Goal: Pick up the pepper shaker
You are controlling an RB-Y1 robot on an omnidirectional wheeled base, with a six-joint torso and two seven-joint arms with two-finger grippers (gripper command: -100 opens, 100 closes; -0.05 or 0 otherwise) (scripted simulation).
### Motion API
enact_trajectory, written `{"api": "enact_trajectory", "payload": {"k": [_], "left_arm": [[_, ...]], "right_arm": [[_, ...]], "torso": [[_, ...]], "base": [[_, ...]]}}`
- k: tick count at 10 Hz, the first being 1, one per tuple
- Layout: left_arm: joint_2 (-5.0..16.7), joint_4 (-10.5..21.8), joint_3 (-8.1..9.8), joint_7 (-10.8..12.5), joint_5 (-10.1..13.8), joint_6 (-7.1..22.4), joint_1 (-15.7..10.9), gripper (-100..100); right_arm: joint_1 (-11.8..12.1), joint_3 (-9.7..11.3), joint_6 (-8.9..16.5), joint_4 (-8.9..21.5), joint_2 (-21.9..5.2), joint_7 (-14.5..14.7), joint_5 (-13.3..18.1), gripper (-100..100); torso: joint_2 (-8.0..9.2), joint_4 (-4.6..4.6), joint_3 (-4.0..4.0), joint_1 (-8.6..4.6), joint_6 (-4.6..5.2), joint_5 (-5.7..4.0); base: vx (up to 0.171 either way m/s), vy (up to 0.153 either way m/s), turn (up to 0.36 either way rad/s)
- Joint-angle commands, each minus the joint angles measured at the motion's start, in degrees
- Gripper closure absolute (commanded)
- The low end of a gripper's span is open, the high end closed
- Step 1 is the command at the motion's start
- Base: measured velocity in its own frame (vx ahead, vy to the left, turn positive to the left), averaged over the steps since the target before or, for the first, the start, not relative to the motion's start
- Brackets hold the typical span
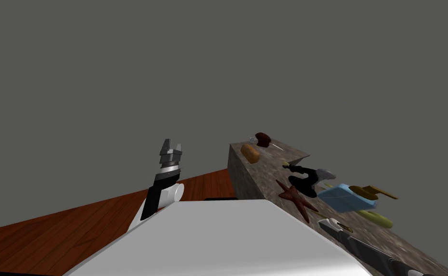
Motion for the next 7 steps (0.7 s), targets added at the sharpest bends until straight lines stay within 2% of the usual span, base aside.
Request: {"api": "enact_trajectory", "payload": {"k": [1, 2, 3, 4, 7], "left_arm": [[0.0, 0.0, 0.0, 0.0, 0.0, 0.0, 0.0, 0], [0.0, 0.0, 0.0, 0.0, 0.0, 0.0, 0.0, 0], [0.0, 0.0, 0.0, 0.0, 0.0, 0.0, 0.0, 0], [0.0, 0.0, 0.0, 0.0, 0.0, 0.0, 0.0, 0], [0.0, 0.0, 0.0, 0.0, 0.0, 0.0, 0.0, 0]], "right_arm": [[-2.15, 1.98, -0.03, 1.26, 0.74, 0.69, 0.22, -100], [-2.75, 2.52, -0.06, 1.65, 0.93, 0.87, 0.26, -100], [-2.11, 1.93, -0.01, 1.2, 0.75, 0.66, 0.2, -100], [-2.23, 2.06, 0.01, 1.28, 0.76, 0.72, 0.21, 100], [-2.2, 2.04, 0.05, 1.29, 0.73, 0.79, 0.26, 100]], "torso": [[0.0, 0.0, 0.0, 0.0, 0.0, 0.0], [0.0, 0.0, 0.0, 0.0, 0.0, 0.0], [0.0, 0.0, 0.0, 0.0, 0.0, 0.0], [0.02, 0.0, 0.01, 0.01, 0.01, 0.01], [0.05, 0.03, 0.04, 0.0, 0.02, -0.01]], "base": [[0.015, -0.003, 0.044], [0.012, -0.002, 0.03], [0.0, 0.0, 0.0], [0.0, 0.0, 0.0], [0.0, 0.0, 0.0]]}}
